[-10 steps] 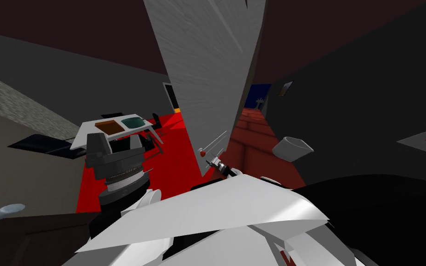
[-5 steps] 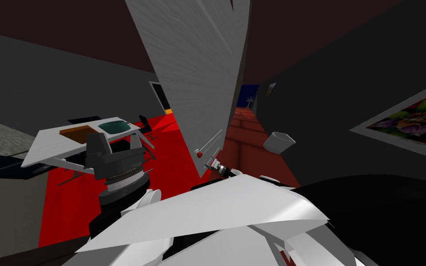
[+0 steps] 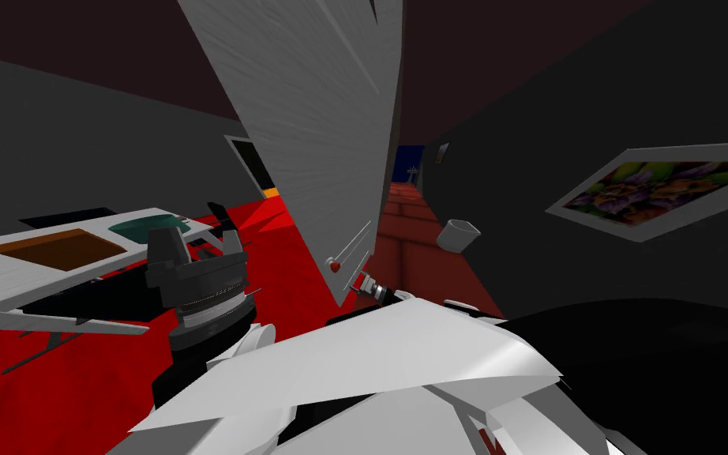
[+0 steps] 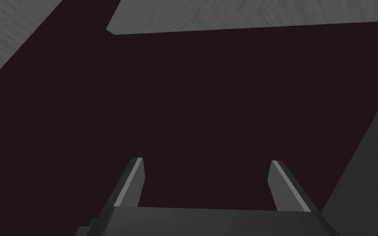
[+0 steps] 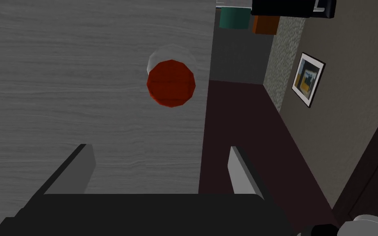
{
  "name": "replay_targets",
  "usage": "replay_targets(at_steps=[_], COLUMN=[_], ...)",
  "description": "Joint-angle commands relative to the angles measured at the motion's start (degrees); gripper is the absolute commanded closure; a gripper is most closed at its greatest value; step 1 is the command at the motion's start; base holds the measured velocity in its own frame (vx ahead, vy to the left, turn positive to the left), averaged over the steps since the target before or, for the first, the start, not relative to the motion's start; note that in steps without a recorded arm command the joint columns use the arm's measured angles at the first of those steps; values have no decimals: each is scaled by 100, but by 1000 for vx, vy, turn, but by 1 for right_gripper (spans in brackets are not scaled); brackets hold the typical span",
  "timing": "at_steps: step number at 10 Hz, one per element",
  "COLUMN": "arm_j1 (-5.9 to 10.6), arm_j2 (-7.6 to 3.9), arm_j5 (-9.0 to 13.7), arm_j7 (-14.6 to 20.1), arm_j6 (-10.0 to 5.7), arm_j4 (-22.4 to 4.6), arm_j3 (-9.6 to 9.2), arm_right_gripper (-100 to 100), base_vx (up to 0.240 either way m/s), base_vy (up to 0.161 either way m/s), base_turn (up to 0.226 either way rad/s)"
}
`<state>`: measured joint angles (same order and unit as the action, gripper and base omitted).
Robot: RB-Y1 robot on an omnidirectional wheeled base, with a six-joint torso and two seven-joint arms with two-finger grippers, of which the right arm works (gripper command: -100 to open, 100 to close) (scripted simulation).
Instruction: Push the door open
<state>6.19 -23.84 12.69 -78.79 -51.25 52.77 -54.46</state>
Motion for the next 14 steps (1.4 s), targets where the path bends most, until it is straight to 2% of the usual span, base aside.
replay_targets(at_steps=[1, 8, 9, 10, 14], arm_j1=[20, 91, 86, 86, 86], arm_j2=[54, 248, 234, 234, 234], arm_j5=[-10, -47, -43, -43, -43], arm_j7=[-5, -24, -25, -25, -25], arm_j6=[29, 131, 128, 128, 128], arm_j4=[-38, -173, -157, -157, -157], arm_j3=[38, 173, 162, 162, 162], arm_right_gripper=[-100, -100, -100, 100, 100], base_vx=[100, 134, 50, -4, -12], base_vy=[72, 153, 69, -6, -16], base_turn=[51, 27, -3, 4, 3])
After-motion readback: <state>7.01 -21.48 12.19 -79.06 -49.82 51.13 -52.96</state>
